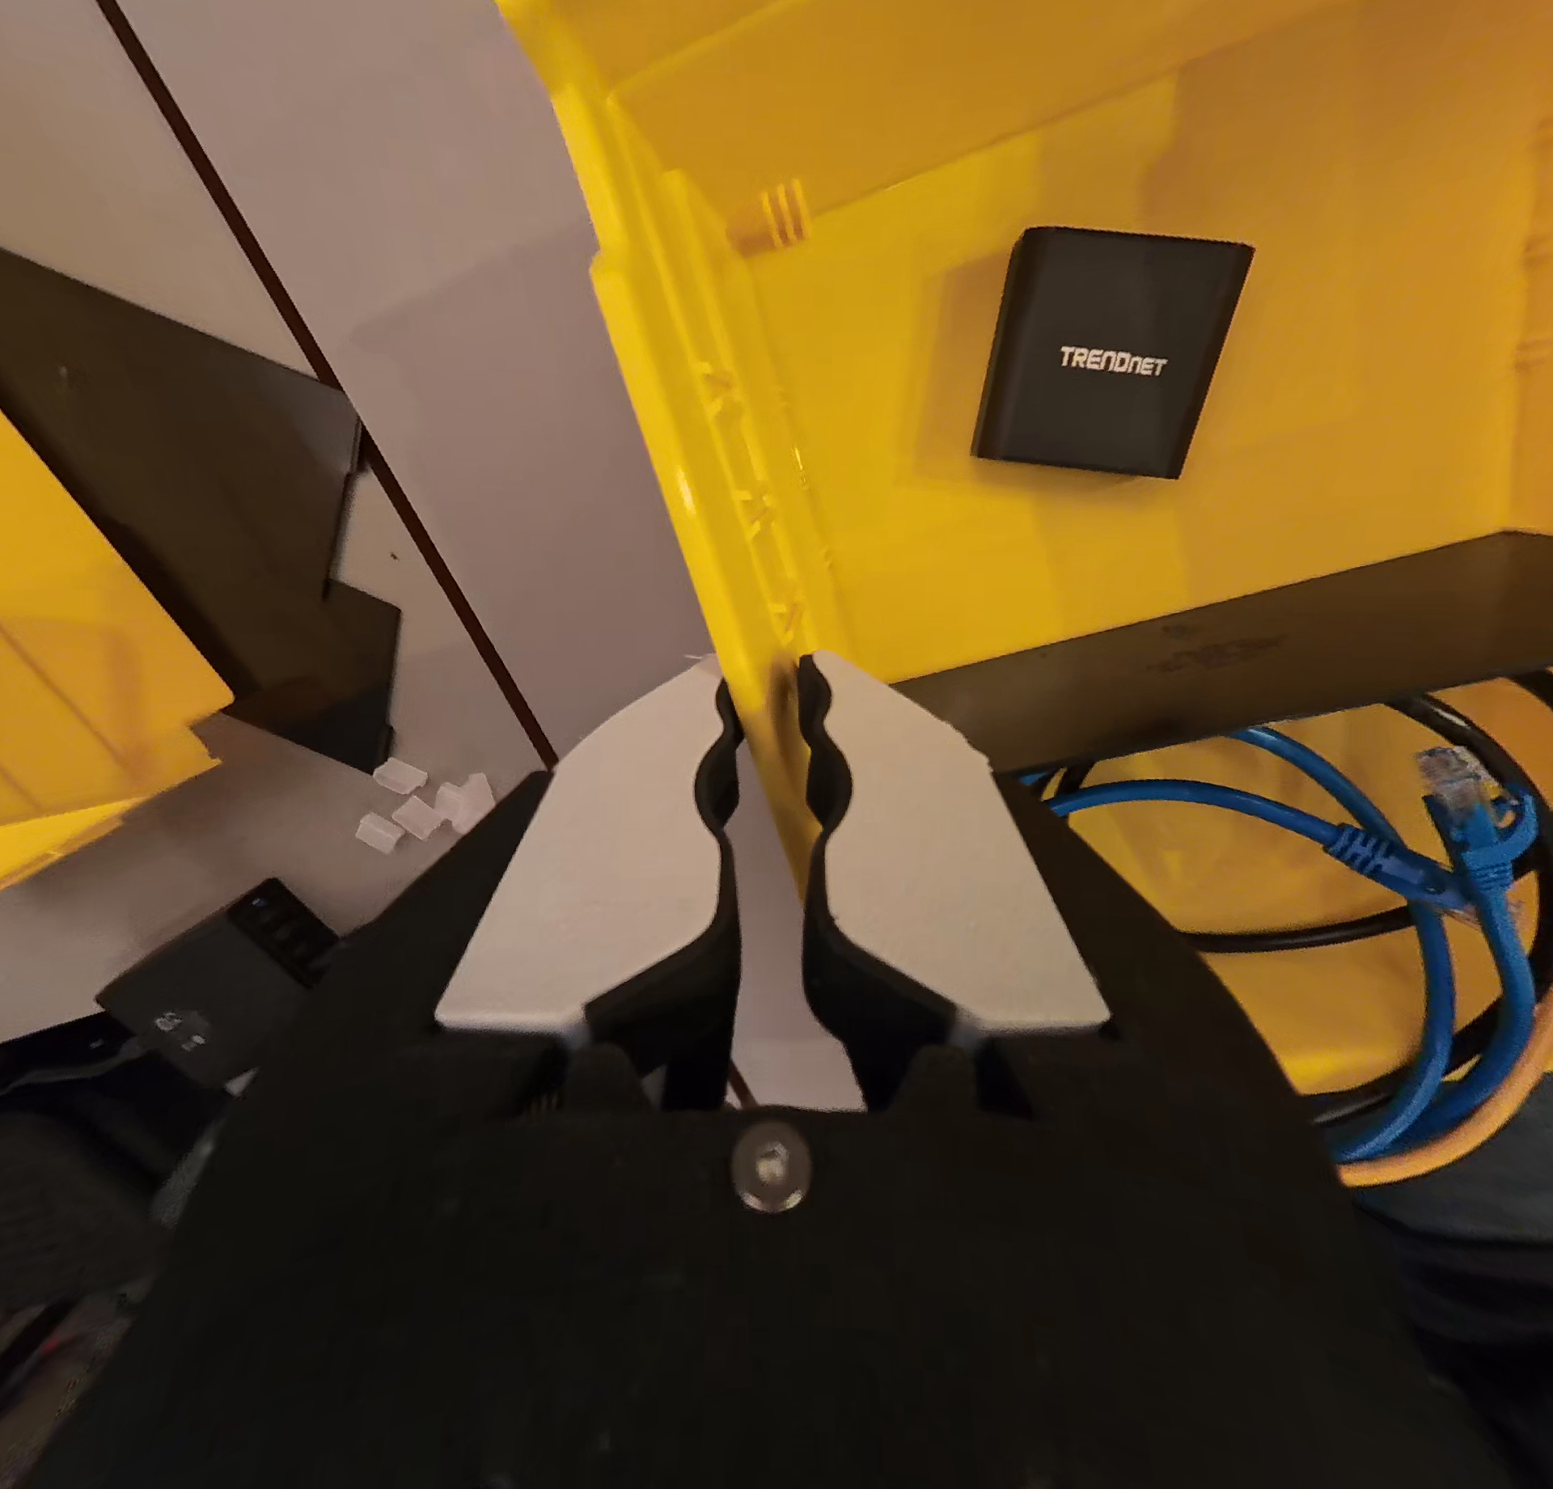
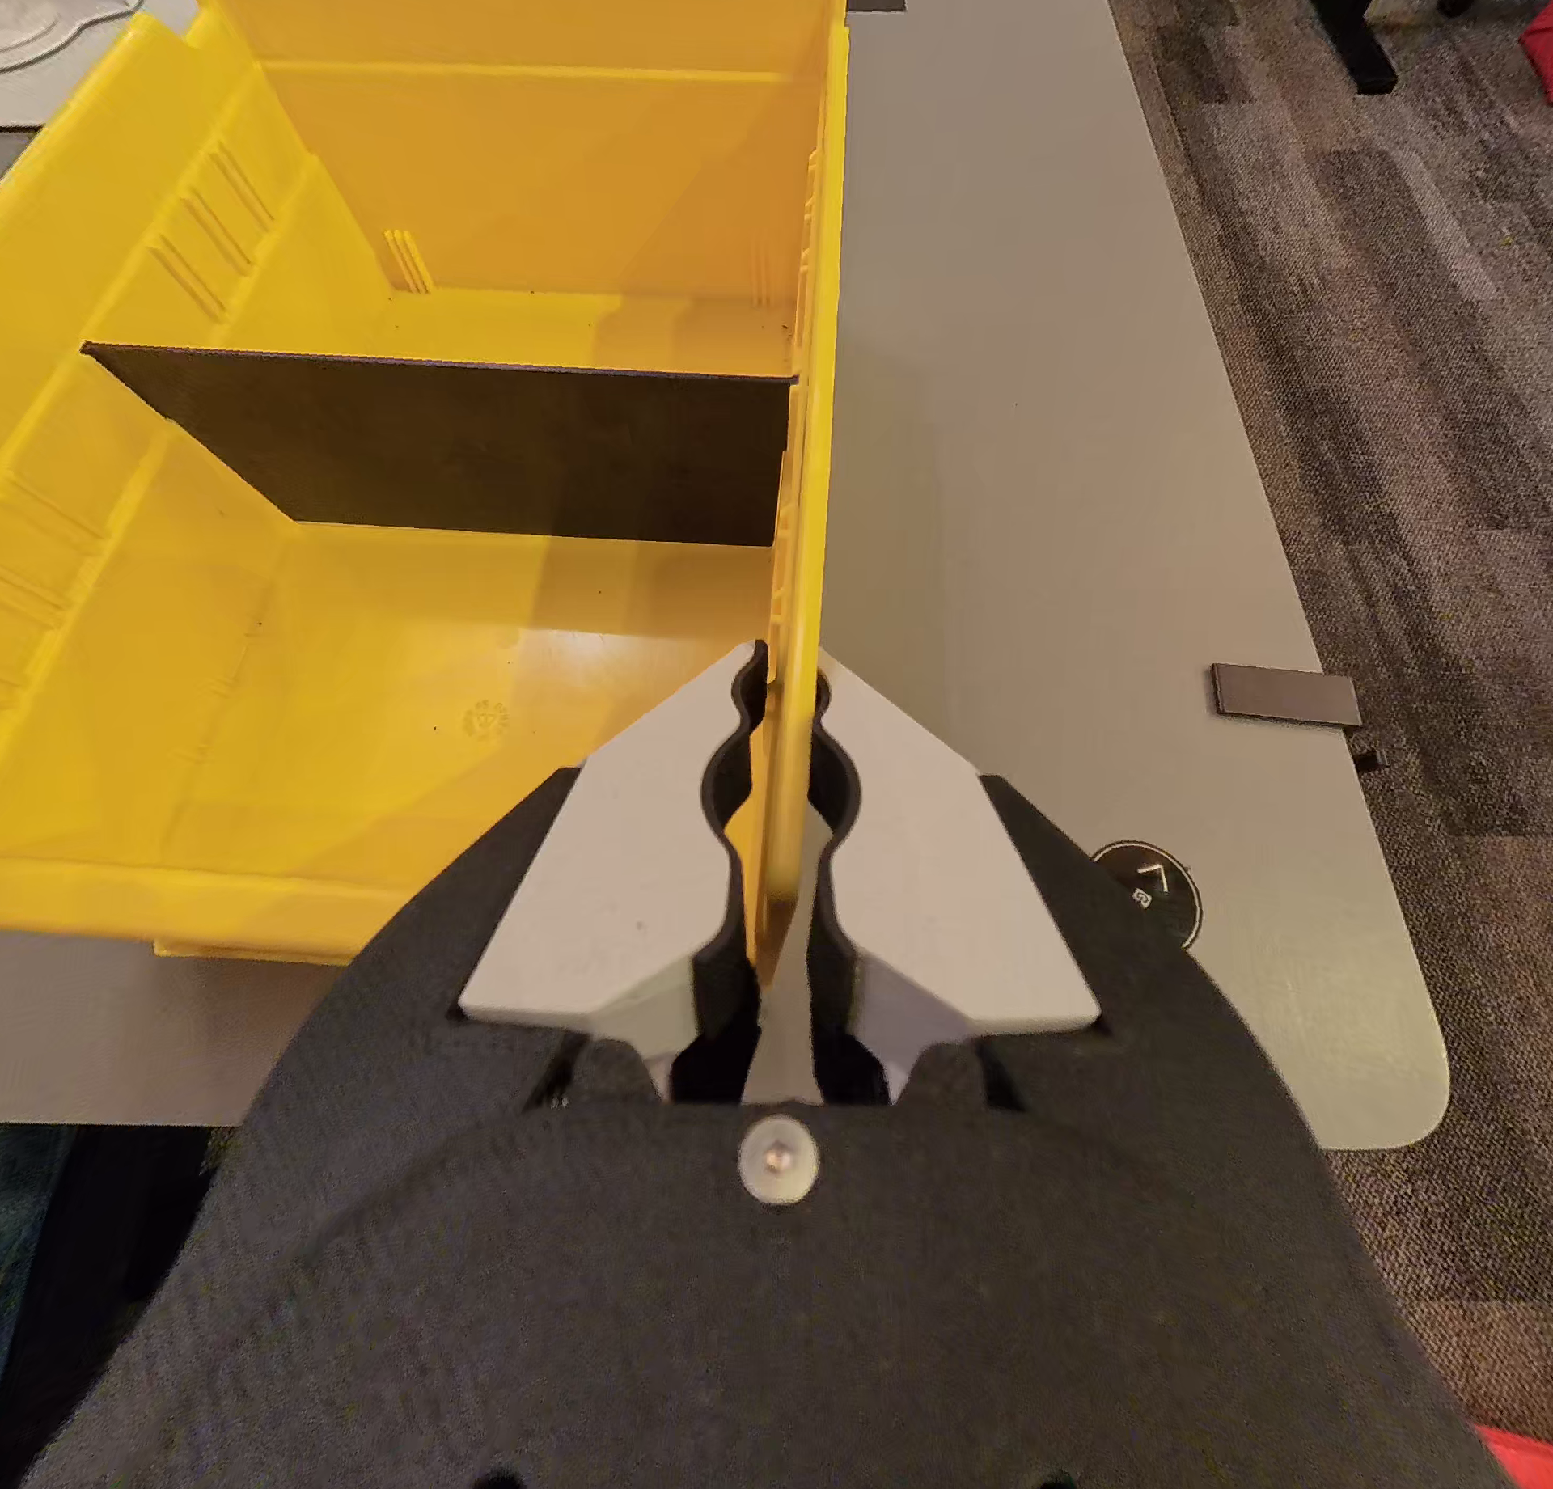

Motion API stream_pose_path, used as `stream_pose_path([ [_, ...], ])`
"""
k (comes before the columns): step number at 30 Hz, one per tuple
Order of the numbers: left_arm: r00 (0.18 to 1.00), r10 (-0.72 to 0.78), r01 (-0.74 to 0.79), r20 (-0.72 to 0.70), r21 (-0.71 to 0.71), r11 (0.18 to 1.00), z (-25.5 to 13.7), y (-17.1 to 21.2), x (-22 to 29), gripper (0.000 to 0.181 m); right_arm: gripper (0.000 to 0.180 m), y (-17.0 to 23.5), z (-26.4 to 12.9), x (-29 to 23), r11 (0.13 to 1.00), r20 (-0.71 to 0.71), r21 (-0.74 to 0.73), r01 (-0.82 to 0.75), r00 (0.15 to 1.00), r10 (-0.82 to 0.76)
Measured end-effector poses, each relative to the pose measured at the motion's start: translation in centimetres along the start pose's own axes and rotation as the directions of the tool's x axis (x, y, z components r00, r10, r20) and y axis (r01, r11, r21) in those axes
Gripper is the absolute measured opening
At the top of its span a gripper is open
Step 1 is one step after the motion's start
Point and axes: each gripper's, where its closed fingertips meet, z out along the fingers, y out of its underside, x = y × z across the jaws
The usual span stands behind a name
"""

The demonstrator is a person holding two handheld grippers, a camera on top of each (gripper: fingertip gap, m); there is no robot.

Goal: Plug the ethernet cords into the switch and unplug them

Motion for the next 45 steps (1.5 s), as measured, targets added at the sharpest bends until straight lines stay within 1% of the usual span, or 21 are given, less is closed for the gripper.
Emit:
stream_pose_path([
  [1,1.000,-0.024,0.024,0.000,-0.003,1.000,0.0,0.2,-0.1,0.011,0.004,0.0,0.0,0.0,1.000,0.001,0.001,0.001,1.000,-0.001],
  [5,0.994,-0.106,0.106,-0.002,0.004,0.994,0.0,0.7,-0.4,0.010,0.005,0.0,-0.1,0.0,1.000,-0.008,0.006,0.001,1.000,-0.001],
  [8,0.990,-0.138,0.139,0.033,0.000,0.990,-0.4,1.1,-1.1,0.012,0.017,-0.7,-0.4,-0.4,0.999,0.009,0.041,-0.007,1.000,0.006],
  [10,0.985,-0.113,0.106,0.132,0.063,0.992,-1.6,0.5,-2.1,0.015,0.025,-0.9,-0.6,-0.7,0.999,0.008,0.038,0.004,1.000,-0.005],
  [12,0.976,-0.106,0.086,0.188,0.112,0.990,-3.1,-0.2,-2.5,0.027,0.028,-1.3,-0.9,-0.7,0.998,-0.011,0.053,0.018,1.000,-0.017],
  [13,0.977,-0.089,0.060,0.194,0.150,0.987,-3.9,-0.9,-2.0,0.032,0.030,-1.6,-1.1,-0.7,0.998,-0.016,0.065,0.021,1.000,-0.020],
  [15,0.985,-0.031,-0.005,0.169,0.210,0.978,-5.0,-2.5,-0.1,0.035,0.031,-2.4,-1.7,-0.8,0.995,-0.038,0.095,0.032,0.999,-0.029],
  [18,0.992,0.067,-0.091,0.110,0.229,0.969,-5.1,-4.3,3.5,0.044,0.035,-3.7,-2.7,-1.2,0.989,-0.078,0.130,0.070,0.995,-0.060],
  [21,0.986,0.144,-0.156,0.084,0.174,0.972,-3.5,-5.2,5.8,0.056,0.038,-4.9,-3.6,-1.9,0.979,-0.115,0.163,0.120,0.988,-0.102],
  [23,0.981,0.184,-0.190,0.063,0.110,0.976,-1.8,-5.3,6.5,0.058,0.038,-5.6,-4.1,-2.7,0.971,-0.124,0.181,0.153,0.983,-0.132],
  [25,0.982,0.185,-0.186,0.031,0.037,0.982,0.1,-5.1,6.7,0.063,0.037,-6.4,-4.8,-3.6,0.960,-0.130,0.208,0.187,0.978,-0.162],
  [28,0.985,0.159,-0.164,-0.068,-0.077,0.983,2.8,-4.2,7.2,0.067,0.036,-7.4,-5.7,-5.2,0.944,-0.128,0.237,0.229,0.971,-0.203],
  [33,0.986,0.121,-0.143,-0.113,-0.209,0.967,5.4,-3.5,6.9,0.065,0.035,-8.8,-6.4,-8.8,0.915,-0.087,0.272,0.299,0.954,-0.286],
  [35,0.985,0.138,-0.161,-0.105,-0.254,0.954,6.3,-3.0,6.6,0.063,0.035,-9.3,-6.4,-10.3,0.903,-0.069,0.277,0.328,0.944,-0.321],
  [36,0.984,0.150,-0.171,-0.094,-0.271,0.947,6.6,-2.8,6.4,0.060,0.034,-9.5,-6.4,-11.1,0.897,-0.058,0.287,0.337,0.940,-0.335],
  [41,0.980,0.163,-0.182,-0.117,-0.186,0.965,6.4,-3.5,6.9,0.059,0.033,-10.6,-6.3,-15.5,0.860,0.005,0.331,0.389,0.910,-0.414],
  [45,0.973,0.219,-0.225,-0.076,-0.079,0.971,4.7,-4.3,7.1,0.059,0.034,-11.1,-5.8,-19.9,0.827,0.088,0.363,0.430,0.867,-0.490],
])
